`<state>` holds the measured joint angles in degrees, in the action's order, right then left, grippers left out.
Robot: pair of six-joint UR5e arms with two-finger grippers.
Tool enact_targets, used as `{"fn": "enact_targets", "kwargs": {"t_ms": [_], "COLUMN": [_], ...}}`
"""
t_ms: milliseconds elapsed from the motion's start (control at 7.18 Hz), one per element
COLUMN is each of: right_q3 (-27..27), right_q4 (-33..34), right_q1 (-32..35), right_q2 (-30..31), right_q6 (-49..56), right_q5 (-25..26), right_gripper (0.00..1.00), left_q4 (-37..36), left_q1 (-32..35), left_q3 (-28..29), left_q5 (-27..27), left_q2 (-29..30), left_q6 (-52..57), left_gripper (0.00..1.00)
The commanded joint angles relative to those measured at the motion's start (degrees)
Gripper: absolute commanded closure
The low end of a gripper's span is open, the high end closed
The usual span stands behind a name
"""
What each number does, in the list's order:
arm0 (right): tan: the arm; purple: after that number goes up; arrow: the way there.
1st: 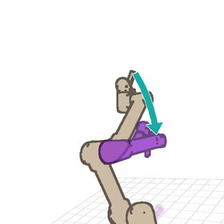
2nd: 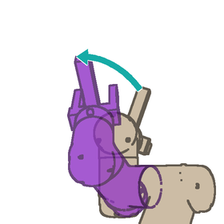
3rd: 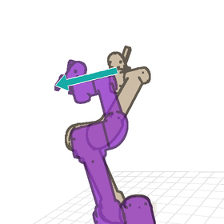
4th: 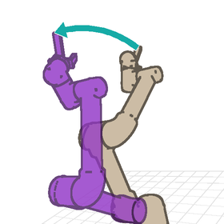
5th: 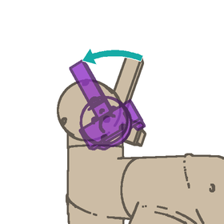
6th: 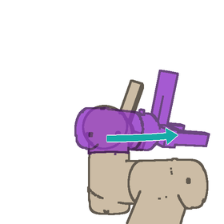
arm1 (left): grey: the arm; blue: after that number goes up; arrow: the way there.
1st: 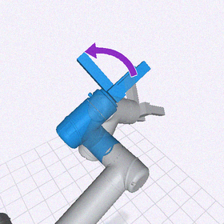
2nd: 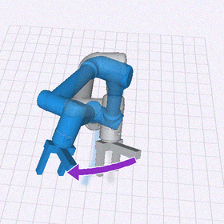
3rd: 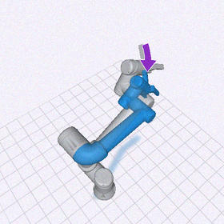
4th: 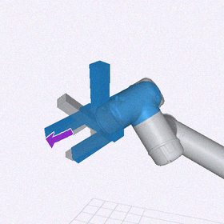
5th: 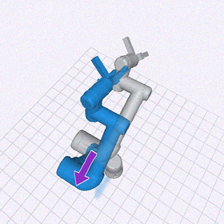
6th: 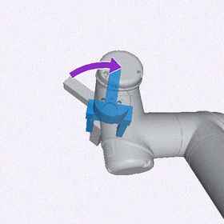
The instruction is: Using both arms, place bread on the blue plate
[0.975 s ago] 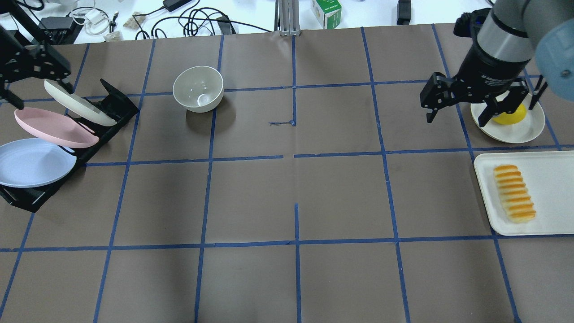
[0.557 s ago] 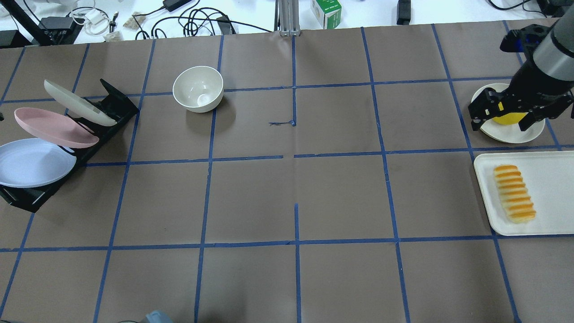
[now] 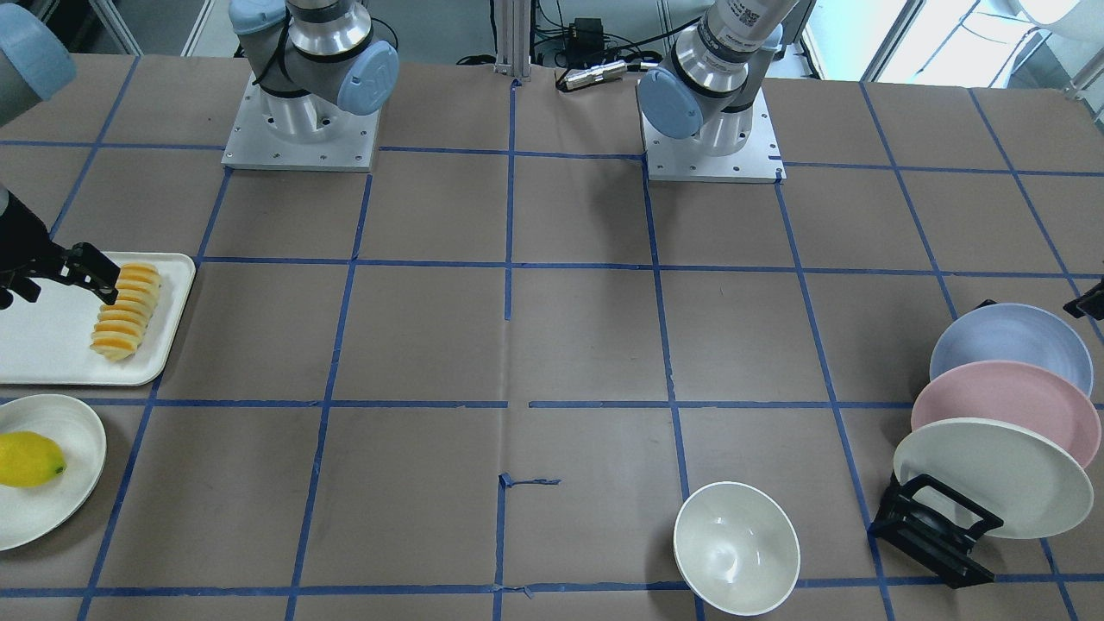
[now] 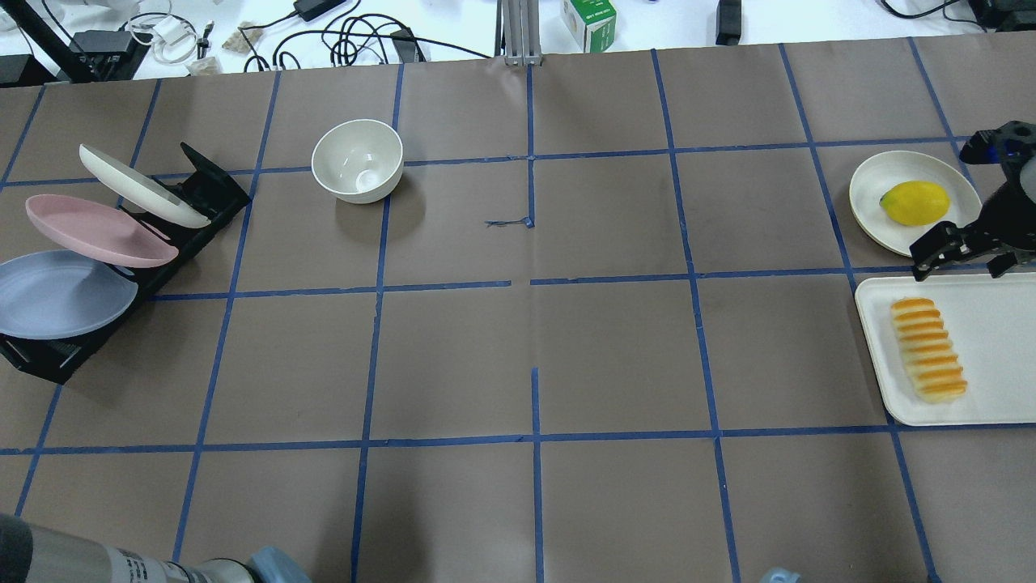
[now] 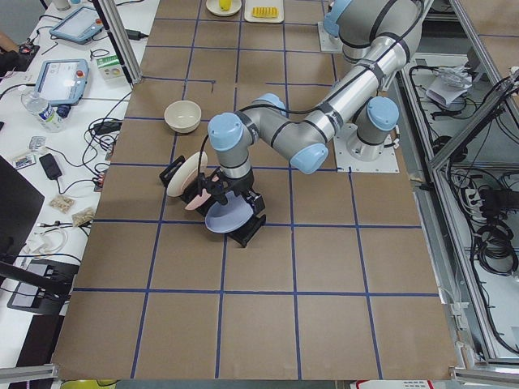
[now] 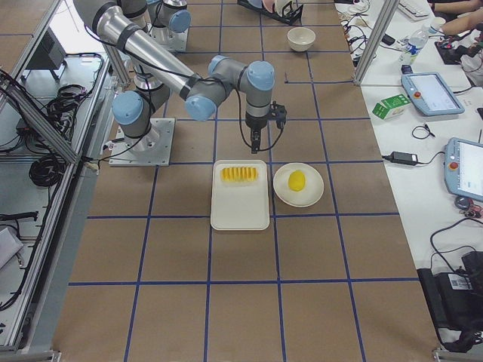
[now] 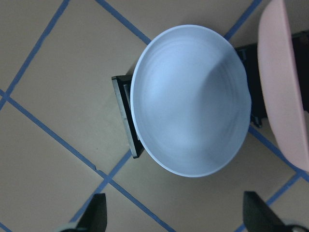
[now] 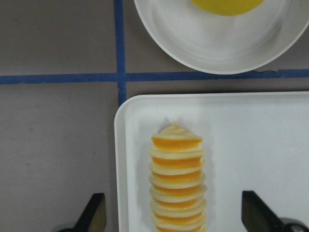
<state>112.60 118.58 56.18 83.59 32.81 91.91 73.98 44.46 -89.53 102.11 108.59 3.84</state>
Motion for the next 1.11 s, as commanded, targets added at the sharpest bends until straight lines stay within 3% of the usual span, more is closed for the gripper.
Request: {"fn": "enact_targets", "kwargs": {"t_ms": [0, 278, 418, 557, 696, 835, 975], "right_q3": [0.3, 0.9, 1.5, 1.6, 1.6, 1.7, 1.7], "right_q4": [1.4, 1.5, 3.7, 4.5, 4.4, 3.2, 3.3], "right_q1": [-3.4, -3.4, -3.4, -3.4, -3.4, -3.4, -3.4], "right_q2": [-4.5, -6.1, -7.5, -9.0, -10.3, -11.2, -11.4], "right_q6": [2.5, 2.5, 2.7, 2.4, 2.4, 1.8, 2.0], "right_q5": [-0.4, -0.4, 0.3, 0.3, 0.4, 0.6, 0.5], "right_gripper": [0.00, 0.00, 0.00, 0.00, 0.00, 0.00, 0.00], "left_q4": [-1.6, -7.4, -7.5, -7.5, -6.8, -6.7, -6.7], "left_q1": [-0.1, -0.1, -0.3, -0.3, -0.3, -0.3, -0.4], "left_q3": [-1.1, -1.4, -1.3, -1.3, -1.4, -1.4, -1.4], "left_q5": [0.8, 0.9, 0.6, 0.1, 0.2, 0.3, 0.3], "left_q2": [3.0, 4.4, 5.0, 5.2, 5.3, 5.5, 5.7], "left_q6": [-1.3, -1.7, -2.3, -2.6, -2.7, -2.6, -2.6], "left_gripper": [0.00, 0.05, 0.15, 0.15, 0.35, 0.62, 0.70]}}
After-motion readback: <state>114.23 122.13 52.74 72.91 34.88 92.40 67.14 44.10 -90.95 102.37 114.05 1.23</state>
